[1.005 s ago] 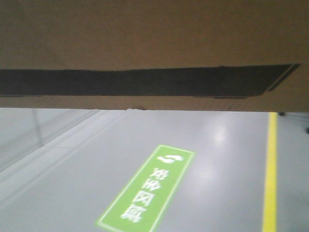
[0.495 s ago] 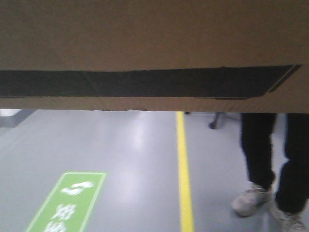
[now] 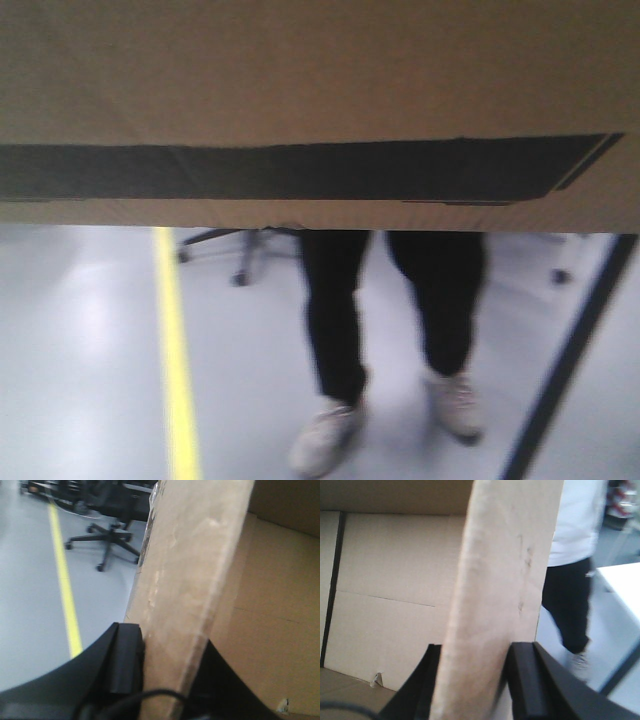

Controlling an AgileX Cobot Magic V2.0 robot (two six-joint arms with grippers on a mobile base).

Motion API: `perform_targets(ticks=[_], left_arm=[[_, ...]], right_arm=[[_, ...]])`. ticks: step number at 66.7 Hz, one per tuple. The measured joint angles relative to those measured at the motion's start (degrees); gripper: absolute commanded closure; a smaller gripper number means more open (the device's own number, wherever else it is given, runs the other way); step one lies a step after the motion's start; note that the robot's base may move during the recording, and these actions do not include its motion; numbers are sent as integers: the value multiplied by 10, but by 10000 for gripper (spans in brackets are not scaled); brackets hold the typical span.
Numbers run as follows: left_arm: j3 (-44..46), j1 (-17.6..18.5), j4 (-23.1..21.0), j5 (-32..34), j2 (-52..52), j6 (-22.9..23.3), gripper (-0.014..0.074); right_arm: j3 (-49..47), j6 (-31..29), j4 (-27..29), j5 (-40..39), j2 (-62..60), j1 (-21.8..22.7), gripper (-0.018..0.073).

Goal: Grab box from left shelf to table start
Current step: 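Carry the box with both grippers toward the white table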

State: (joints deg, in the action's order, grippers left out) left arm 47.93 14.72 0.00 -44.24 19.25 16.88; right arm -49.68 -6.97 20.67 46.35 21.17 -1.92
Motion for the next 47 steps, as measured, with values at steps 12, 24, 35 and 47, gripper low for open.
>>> perform_targets(ticks=[12, 24, 35, 47], left_arm=[[0, 0, 0, 0, 0, 0, 688], [0, 0, 0, 0, 0, 0, 688], [0, 0, 0, 0, 0, 0, 688], [0, 0, 0, 0, 0, 0, 688]], right_arm=[[0, 0, 0, 0, 0, 0, 501], [0, 0, 0, 0, 0, 0, 501], [0, 0, 0, 0, 0, 0, 501], [0, 0, 0, 0, 0, 0, 501]])
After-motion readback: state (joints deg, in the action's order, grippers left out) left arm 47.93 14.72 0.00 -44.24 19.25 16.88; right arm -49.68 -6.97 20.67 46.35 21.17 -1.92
